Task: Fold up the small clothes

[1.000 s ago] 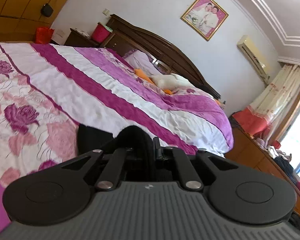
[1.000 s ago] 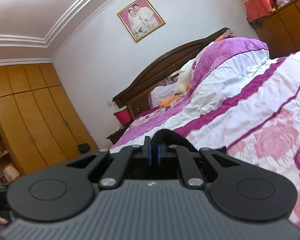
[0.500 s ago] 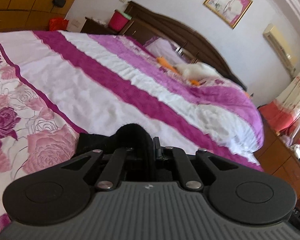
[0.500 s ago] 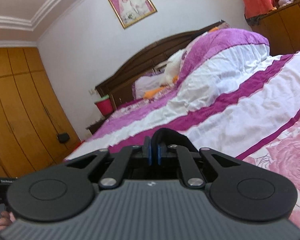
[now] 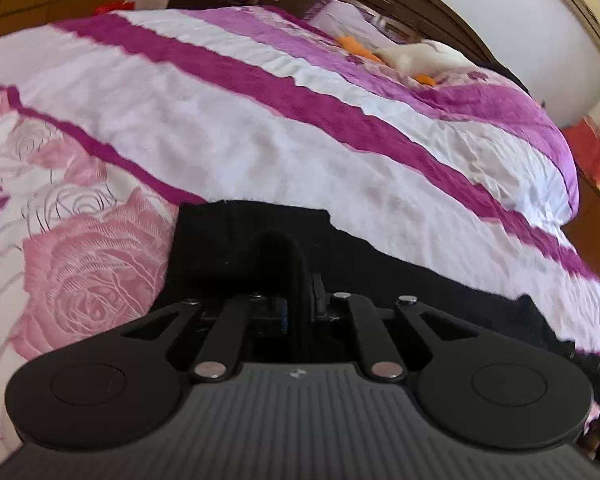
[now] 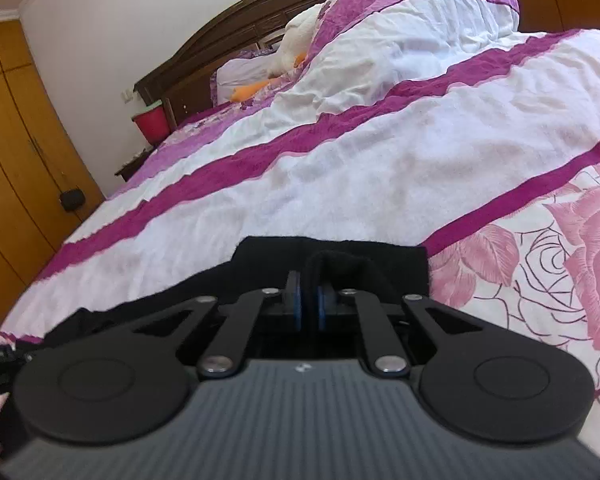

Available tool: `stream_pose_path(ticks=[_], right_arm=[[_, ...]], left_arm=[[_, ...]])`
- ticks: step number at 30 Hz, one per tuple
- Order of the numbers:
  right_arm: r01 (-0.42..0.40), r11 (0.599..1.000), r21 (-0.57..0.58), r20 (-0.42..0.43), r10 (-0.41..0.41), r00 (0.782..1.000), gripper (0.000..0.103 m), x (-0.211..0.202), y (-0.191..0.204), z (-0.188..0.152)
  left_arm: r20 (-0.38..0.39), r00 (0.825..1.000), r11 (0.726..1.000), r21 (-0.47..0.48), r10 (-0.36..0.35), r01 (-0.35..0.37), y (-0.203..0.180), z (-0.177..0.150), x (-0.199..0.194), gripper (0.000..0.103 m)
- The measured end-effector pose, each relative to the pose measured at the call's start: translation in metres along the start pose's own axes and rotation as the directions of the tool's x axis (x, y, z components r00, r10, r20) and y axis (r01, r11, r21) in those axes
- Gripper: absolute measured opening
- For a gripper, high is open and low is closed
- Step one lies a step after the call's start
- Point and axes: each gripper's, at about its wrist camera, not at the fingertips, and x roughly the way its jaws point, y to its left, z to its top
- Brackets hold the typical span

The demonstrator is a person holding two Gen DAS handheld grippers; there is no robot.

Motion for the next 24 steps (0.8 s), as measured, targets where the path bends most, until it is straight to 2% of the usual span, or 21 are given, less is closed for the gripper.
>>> stream_pose_path(ticks=[2, 4, 6, 10, 13, 17, 20, 23, 24], right_arm=[[0.007, 1.000, -0.016, -0.004, -0.007, 1.000, 0.022, -0.009, 0.003, 0.002], [0.013, 0.999, -0.047, 0.006, -0.012, 1.000, 0.036, -0.022, 0.005, 0.003], [0.014, 0.997, -0.074, 0.012, -0.013, 1.000, 0.042, -0.035, 0.006, 0.003], [-0.012, 0.994, -0.108, 0.000, 0.012, 1.000, 0.042, -0.057, 0.006, 0.003], [-0.041, 0.982, -0.186, -0.007, 0.040, 0.999, 0.042, -0.072, 0.015, -0.003], [-0.087, 0.953, -0.289, -0.057, 0.074, 0.996, 0.042, -0.079, 0.030, -0.017], [-0.070, 0.922, -0.380, -0.084, 0.041, 0.996, 0.040, -0.069, 0.040, -0.030], [-0.045, 0.908, -0.417, -0.082, 0.012, 0.997, 0.039, -0.054, 0.045, -0.035], [-0.042, 0.905, -0.424, -0.077, 0.010, 0.997, 0.039, -0.050, 0.046, -0.034]], left_arm=[[-0.001, 1.000, 0.999, 0.041, 0.001, -0.001, -0.002, 0.001, -0.010, 0.027], [0.012, 1.000, 0.996, 0.089, 0.004, -0.006, -0.003, 0.000, -0.025, 0.051], [0.031, 0.999, 0.992, 0.124, 0.018, -0.022, -0.004, -0.002, -0.041, 0.056], [0.026, 1.000, 0.988, 0.153, 0.005, -0.009, -0.004, -0.008, -0.067, 0.056], [0.014, 1.000, 0.982, 0.186, -0.005, 0.002, -0.009, -0.019, -0.081, 0.056], [0.001, 1.000, 0.968, 0.251, -0.030, 0.029, -0.019, -0.038, -0.089, 0.056], [-0.007, 0.999, 0.951, 0.306, -0.039, 0.039, -0.031, -0.046, -0.081, 0.056], [-0.019, 0.999, 0.941, 0.335, -0.039, 0.043, -0.039, -0.048, -0.064, 0.053], [-0.013, 0.999, 0.939, 0.340, -0.039, 0.041, -0.041, -0.047, -0.058, 0.046]])
